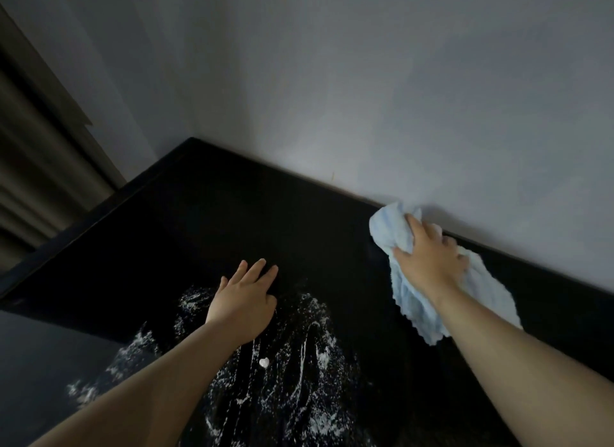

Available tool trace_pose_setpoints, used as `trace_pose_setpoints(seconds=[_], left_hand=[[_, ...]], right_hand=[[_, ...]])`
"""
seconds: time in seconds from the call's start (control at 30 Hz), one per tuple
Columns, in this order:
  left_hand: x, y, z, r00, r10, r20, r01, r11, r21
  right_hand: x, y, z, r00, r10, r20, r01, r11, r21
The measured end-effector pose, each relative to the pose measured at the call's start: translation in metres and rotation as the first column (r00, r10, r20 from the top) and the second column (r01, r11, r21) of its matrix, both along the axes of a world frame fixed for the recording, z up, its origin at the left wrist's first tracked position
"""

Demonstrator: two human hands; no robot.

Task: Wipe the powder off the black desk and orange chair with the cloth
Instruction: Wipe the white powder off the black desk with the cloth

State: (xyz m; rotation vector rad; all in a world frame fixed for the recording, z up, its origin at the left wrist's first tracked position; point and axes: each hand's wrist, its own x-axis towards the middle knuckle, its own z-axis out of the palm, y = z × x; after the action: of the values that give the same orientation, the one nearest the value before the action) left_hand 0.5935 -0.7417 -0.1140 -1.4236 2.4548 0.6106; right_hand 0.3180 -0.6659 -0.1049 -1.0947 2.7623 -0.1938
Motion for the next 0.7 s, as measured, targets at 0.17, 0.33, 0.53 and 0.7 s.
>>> trace_pose_setpoints(seconds=[0.17, 0.33, 0.53, 0.7], left_hand=[[0.0, -0.001, 0.001, 0.999, 0.004, -0.033, -0.003, 1.0, 0.014], [0.008, -0.008, 0.006, 0.99, 0.059, -0.132, -0.042, 0.991, 0.126], [0.019, 0.014, 0.004, 0.983, 0.08, -0.166, -0.058, 0.99, 0.132], [0.022, 0.027, 0.004, 0.985, 0.075, -0.155, -0.058, 0.992, 0.108]], right_hand=[[0.069, -0.015, -0.017, 0.925, 0.354, -0.137, -0.368, 0.924, -0.099], [0.122, 0.028, -0.017, 0.681, 0.73, 0.065, -0.698, 0.673, -0.243], [0.08, 0.017, 0.002, 0.806, 0.589, 0.053, -0.558, 0.787, -0.264], [0.074, 0.0, -0.008, 0.879, 0.476, -0.014, -0.476, 0.878, -0.042]])
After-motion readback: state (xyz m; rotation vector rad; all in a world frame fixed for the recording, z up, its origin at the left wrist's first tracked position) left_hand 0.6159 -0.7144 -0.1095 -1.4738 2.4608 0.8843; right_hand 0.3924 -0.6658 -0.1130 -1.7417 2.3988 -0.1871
